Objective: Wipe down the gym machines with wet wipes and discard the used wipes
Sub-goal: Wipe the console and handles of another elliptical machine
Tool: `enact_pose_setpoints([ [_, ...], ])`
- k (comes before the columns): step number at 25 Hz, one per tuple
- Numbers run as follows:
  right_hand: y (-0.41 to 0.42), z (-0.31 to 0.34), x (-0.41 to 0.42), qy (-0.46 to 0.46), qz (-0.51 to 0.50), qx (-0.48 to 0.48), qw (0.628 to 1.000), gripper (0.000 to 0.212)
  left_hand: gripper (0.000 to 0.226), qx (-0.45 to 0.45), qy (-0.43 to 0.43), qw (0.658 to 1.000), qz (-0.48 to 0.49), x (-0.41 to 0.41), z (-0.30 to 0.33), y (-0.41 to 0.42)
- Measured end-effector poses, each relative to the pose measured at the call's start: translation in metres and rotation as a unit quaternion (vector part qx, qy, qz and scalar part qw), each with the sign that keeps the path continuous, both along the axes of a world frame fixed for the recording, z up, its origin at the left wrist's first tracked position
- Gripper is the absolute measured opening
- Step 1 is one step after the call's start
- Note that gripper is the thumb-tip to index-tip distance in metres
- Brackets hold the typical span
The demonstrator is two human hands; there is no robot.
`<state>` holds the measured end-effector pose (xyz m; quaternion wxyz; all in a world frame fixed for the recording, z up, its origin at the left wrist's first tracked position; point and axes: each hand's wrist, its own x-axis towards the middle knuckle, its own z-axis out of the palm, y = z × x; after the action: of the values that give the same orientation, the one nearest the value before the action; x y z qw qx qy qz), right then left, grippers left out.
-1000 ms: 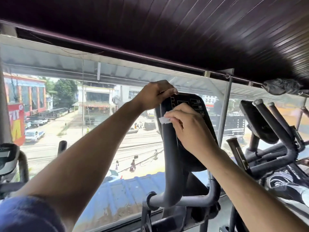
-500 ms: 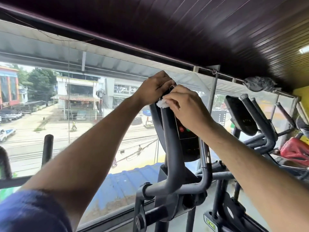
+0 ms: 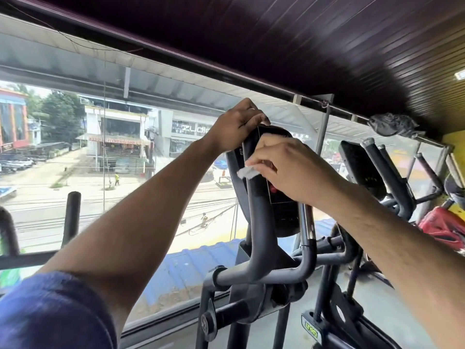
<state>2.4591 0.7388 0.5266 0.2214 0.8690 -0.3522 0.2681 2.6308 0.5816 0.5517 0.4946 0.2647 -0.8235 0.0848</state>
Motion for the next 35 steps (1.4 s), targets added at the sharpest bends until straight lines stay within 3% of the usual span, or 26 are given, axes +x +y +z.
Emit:
enact_pose_setpoints([
  [3, -0.02, 0.011, 0.019, 0.047, -0.047, -0.054, 0.996, 0.015, 0.032, -0.006, 0.006, 1.0, -0.006, 0.0, -0.001, -0.001],
  [10, 0.012, -0.028, 0.018, 0.149, -0.073, 0.039, 0.985, 0.019, 0.037, 0.005, 0.0, 1.0, -0.003, 0.0, -0.002, 0.002],
  [13, 0.018, -0.022, 0.01, 0.112, -0.049, 0.085, 0.989, 0.019, 0.038, 0.018, -0.007, 1.0, 0.001, -0.003, -0.004, -0.002],
  [18, -0.009, 0.0, 0.012, 0.007, -0.038, -0.017, 0.999, 0.016, 0.037, 0.016, -0.015, 1.0, -0.01, -0.004, -0.007, 0.0],
  [23, 0.009, -0.037, 0.003, 0.039, -0.037, -0.017, 0.998, 0.013, 0.03, 0.01, -0.02, 1.0, 0.001, -0.001, -0.019, 0.001],
  [26, 0.028, -0.046, -0.006, 0.054, -0.029, 0.033, 0.998, 0.015, 0.027, 0.027, -0.008, 1.0, 0.002, -0.002, -0.019, 0.006],
  [29, 0.026, -0.037, -0.02, -0.029, 0.02, 0.105, 0.994, 0.013, 0.037, 0.034, -0.01, 0.999, 0.029, -0.003, -0.02, 0.012],
  [32, 0.005, -0.043, -0.023, -0.167, 0.055, 0.034, 0.984, 0.012, 0.041, 0.055, 0.002, 0.997, 0.049, -0.005, -0.023, 0.021],
  [35, 0.0, -0.077, -0.017, -0.225, 0.063, -0.037, 0.972, 0.017, 0.045, 0.057, 0.006, 0.997, 0.059, -0.009, -0.029, 0.024],
])
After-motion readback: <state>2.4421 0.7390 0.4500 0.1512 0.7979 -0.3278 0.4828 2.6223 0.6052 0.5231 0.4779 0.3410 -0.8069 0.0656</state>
